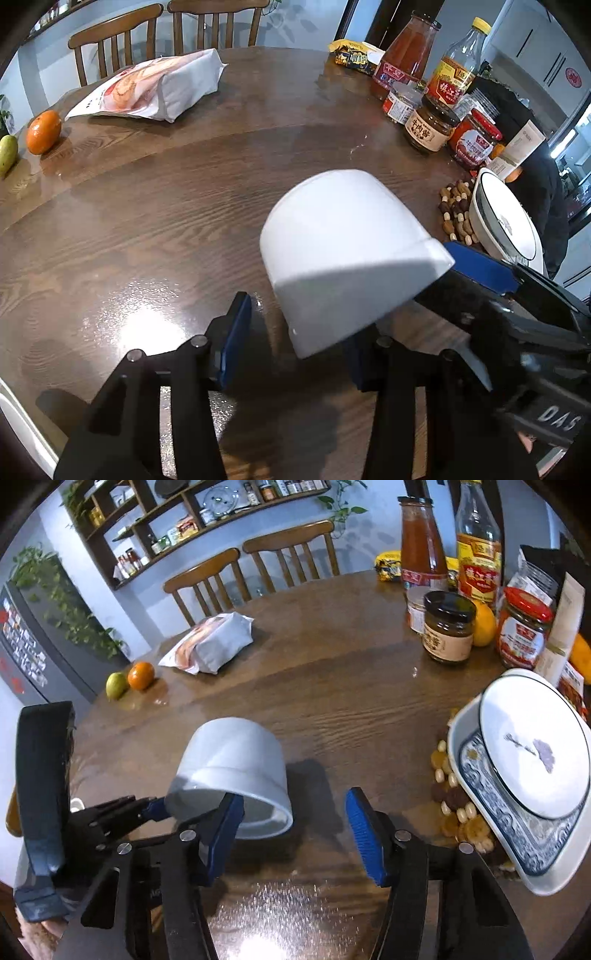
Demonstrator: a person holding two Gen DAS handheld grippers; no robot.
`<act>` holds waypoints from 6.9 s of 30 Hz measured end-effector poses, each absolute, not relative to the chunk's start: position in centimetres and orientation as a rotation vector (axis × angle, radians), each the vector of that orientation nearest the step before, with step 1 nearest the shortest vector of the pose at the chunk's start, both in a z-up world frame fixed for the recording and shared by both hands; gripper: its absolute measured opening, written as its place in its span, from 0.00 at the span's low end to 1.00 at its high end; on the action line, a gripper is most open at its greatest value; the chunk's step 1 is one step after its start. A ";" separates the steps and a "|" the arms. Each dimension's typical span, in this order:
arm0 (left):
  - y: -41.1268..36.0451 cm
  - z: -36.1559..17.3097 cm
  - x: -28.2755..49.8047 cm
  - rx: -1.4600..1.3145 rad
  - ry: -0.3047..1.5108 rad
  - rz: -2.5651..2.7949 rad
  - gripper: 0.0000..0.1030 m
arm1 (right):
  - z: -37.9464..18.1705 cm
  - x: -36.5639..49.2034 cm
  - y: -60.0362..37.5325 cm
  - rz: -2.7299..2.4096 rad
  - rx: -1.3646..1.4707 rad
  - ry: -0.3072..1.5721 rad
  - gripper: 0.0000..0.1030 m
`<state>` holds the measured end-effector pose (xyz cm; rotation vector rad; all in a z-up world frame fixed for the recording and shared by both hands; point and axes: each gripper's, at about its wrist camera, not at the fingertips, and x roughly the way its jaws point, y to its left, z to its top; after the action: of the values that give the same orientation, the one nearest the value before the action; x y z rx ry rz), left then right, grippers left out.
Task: Organize plates and bowls
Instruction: 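Carry the ramekin with the right tool over the white plate stack, then lower the ramekin into the white plate stack and open the right tool, then close the right tool on the rim of the white plate stack, then lift the white stack with the right tool toward the teal plate stack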
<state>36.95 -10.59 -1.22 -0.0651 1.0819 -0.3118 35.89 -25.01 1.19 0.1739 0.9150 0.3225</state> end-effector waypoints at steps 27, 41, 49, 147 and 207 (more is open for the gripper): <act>-10.3 4.2 32.2 0.007 0.938 -0.262 0.27 | 3.3 34.1 -22.6 0.379 0.202 0.790 0.19; -1.7 9.8 23.3 -0.104 0.873 -0.152 0.28 | 10.5 26.5 -14.0 0.486 0.028 0.747 0.19; 3.7 8.3 21.4 -0.188 0.979 -0.099 0.27 | 9.6 25.2 -7.8 0.552 -0.067 0.858 0.19; 11.0 1.0 23.0 -0.432 1.097 -0.080 0.72 | -3.0 29.8 -3.3 0.632 0.279 1.343 0.64; 8.5 3.5 18.3 -0.418 1.058 -0.103 0.73 | 0.1 25.6 -6.2 0.625 0.278 1.239 0.64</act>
<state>18.30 8.52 3.46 -0.4177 1.0580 -0.1026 25.56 -6.16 0.09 0.2784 1.2387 0.6249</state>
